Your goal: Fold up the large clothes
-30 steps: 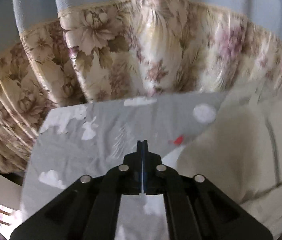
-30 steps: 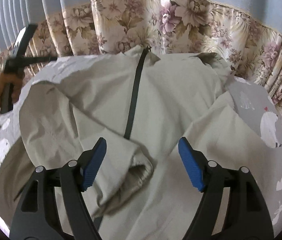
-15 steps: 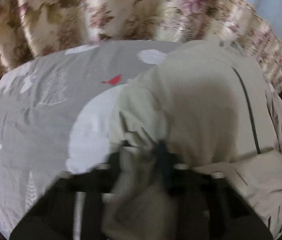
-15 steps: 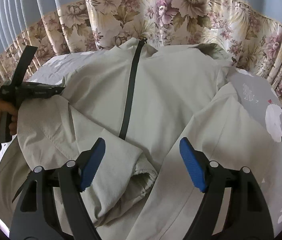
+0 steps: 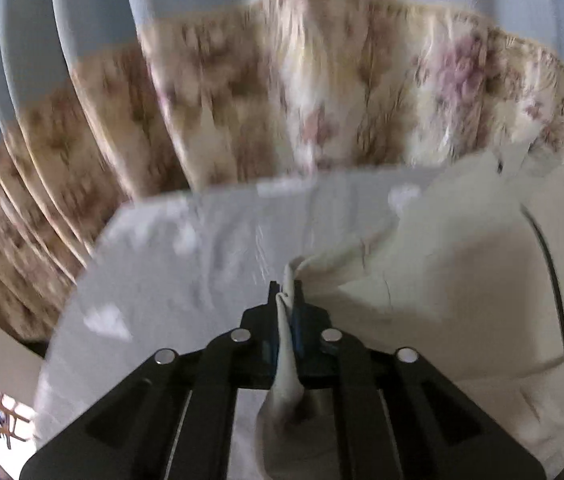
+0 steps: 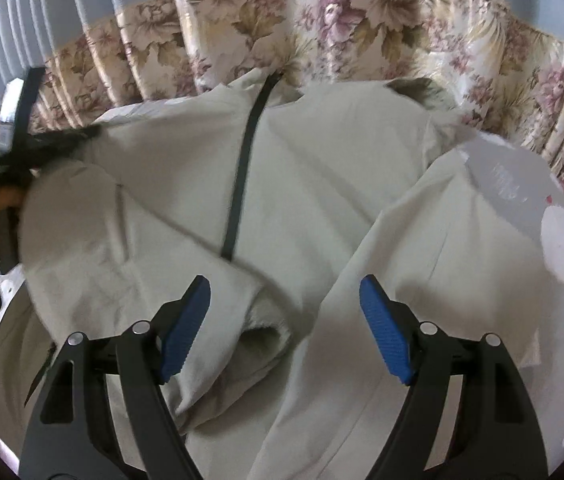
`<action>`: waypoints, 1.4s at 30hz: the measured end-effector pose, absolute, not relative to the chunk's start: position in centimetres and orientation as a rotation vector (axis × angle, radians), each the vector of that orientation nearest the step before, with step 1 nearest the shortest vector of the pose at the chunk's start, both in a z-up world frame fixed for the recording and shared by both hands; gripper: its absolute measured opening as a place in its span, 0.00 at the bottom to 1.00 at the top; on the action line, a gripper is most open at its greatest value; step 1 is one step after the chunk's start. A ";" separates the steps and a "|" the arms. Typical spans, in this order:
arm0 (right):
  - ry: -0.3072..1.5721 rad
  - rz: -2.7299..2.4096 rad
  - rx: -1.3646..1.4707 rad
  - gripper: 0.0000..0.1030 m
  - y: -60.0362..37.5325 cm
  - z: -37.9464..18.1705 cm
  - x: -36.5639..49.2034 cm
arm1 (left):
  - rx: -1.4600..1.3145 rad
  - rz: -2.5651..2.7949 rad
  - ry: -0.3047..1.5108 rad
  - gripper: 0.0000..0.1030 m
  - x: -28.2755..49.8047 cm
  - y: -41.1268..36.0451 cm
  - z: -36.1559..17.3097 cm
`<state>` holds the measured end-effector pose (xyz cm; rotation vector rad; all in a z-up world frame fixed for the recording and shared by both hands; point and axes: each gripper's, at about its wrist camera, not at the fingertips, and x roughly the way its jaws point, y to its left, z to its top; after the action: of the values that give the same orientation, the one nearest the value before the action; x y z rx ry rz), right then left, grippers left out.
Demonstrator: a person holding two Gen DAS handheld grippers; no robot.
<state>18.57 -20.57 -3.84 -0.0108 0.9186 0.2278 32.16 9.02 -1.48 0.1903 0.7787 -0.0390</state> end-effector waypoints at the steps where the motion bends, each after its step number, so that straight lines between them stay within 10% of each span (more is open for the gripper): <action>1: 0.929 0.234 -0.010 0.76 -20.5 -4.0 18.1 | 0.191 -0.028 0.776 0.18 32.0 9.2 -1.6; 2: 0.937 0.236 -0.010 0.77 -20.5 -4.1 17.7 | 0.194 -0.017 0.768 0.26 31.5 9.3 -1.5; 4: 0.967 0.241 0.003 0.77 -20.5 -4.6 17.1 | 0.183 -0.014 0.742 0.86 30.4 9.9 -0.6; 5: 0.992 0.256 0.018 0.77 -20.4 -5.0 16.9 | 0.185 -0.010 0.702 0.90 29.7 10.0 0.3; 10: 1.062 0.351 0.008 0.73 -17.4 -6.8 17.4 | 0.145 -0.013 0.677 0.93 27.6 11.1 2.7; 13: 1.046 0.388 -0.061 0.24 -16.1 -6.7 18.6 | 0.129 -0.013 0.695 0.93 27.1 10.9 3.3; 19: 0.804 0.147 -0.145 0.23 -20.8 0.3 23.1 | 0.136 -0.044 0.698 0.94 26.2 8.6 3.9; 29: 0.999 0.063 -0.083 0.68 -28.0 -6.7 27.5 | 0.376 -0.030 0.885 0.99 31.2 0.8 -6.1; 42: 0.751 0.059 0.131 0.88 -36.3 -3.5 15.1 | 0.232 -0.186 0.777 0.98 18.7 -0.8 0.3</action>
<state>15.11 -36.30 -3.55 0.1308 0.7514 0.0588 18.70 -0.81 0.33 0.2316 0.7766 -0.1858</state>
